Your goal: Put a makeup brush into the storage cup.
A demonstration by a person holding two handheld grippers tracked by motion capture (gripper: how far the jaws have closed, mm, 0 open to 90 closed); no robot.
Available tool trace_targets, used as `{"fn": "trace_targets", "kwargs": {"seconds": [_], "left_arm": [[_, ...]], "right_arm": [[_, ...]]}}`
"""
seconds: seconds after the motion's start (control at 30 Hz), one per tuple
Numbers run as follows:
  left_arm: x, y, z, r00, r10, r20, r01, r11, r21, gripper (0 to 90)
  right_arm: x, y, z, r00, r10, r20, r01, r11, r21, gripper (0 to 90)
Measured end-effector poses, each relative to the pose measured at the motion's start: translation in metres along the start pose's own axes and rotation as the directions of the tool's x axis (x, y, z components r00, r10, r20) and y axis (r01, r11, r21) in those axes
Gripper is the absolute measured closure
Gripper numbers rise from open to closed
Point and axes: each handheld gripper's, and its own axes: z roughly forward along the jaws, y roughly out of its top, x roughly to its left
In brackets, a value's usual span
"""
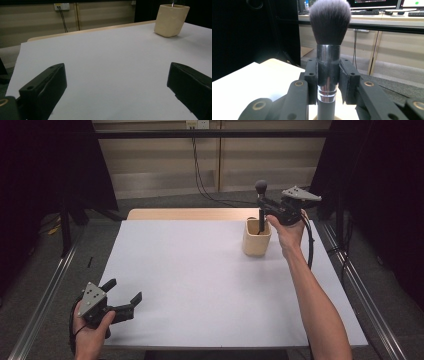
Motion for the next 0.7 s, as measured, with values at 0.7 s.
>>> {"fn": "trace_targets", "kwargs": {"seconds": [0.7], "left_arm": [[0.000, 0.000, 0.000, 1.0000, 0.003, -0.002, -0.003, 1.0000, 0.001, 2.5]], "right_arm": [[-0.006, -0.031, 0.005, 0.9999, 0.015, -0.008, -0.015, 1.000, 0.024, 71.2]]}}
